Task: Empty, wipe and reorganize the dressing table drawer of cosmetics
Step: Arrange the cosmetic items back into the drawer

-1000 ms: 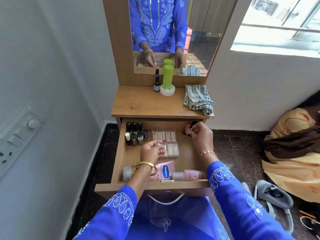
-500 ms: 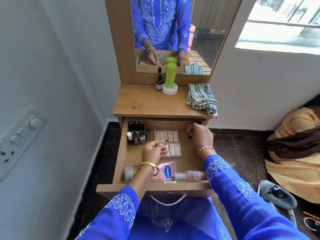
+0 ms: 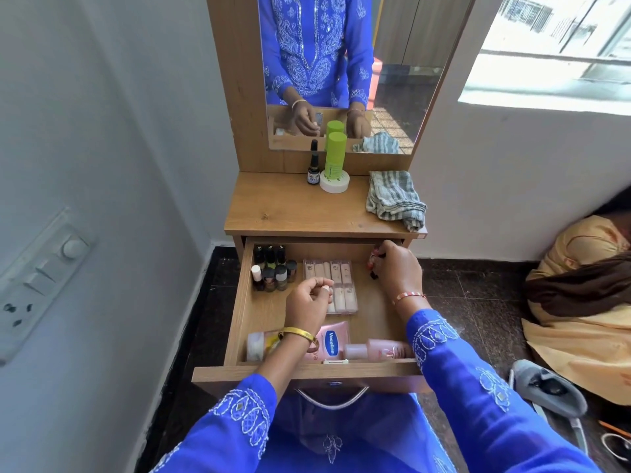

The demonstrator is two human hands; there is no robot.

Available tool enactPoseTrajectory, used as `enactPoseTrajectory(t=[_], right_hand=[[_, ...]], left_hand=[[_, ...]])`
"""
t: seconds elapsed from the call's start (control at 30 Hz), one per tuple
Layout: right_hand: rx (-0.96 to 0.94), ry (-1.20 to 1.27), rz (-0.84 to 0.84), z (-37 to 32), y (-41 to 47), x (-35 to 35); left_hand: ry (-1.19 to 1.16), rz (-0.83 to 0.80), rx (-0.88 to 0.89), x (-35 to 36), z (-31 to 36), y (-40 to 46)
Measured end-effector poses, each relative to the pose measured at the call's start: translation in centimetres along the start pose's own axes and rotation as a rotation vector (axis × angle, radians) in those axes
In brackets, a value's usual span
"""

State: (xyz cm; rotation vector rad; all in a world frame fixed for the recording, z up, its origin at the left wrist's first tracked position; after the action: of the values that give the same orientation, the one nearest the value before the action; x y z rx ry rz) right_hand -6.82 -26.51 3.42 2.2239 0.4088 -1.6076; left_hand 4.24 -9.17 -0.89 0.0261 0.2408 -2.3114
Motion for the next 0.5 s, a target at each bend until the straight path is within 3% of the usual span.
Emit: enactPoseTrajectory(t=[0.27, 0.5], right_hand=[[-0.151, 0.215, 0.148, -7.6, 4.4, -6.1], [-0.135, 0.327, 0.037, -12.4, 12.1, -6.9]], left_hand=[[-0.057, 0.054, 0.101, -1.9, 5.3, 3.9], [-0.089, 0.089, 0.164, -2.8, 10.2, 8.6]])
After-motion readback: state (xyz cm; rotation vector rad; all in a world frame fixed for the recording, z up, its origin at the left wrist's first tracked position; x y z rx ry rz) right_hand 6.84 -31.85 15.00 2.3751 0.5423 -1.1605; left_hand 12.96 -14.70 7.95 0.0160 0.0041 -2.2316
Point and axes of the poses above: each hand's wrist, its own y-axis towards the middle knuckle, its own x-axis out of the palm, z = x × y, the point moved 10 cm from there along y, towards the middle knuckle, and after that the axes turned 8 degrees about -y, right-handed, at the moved point
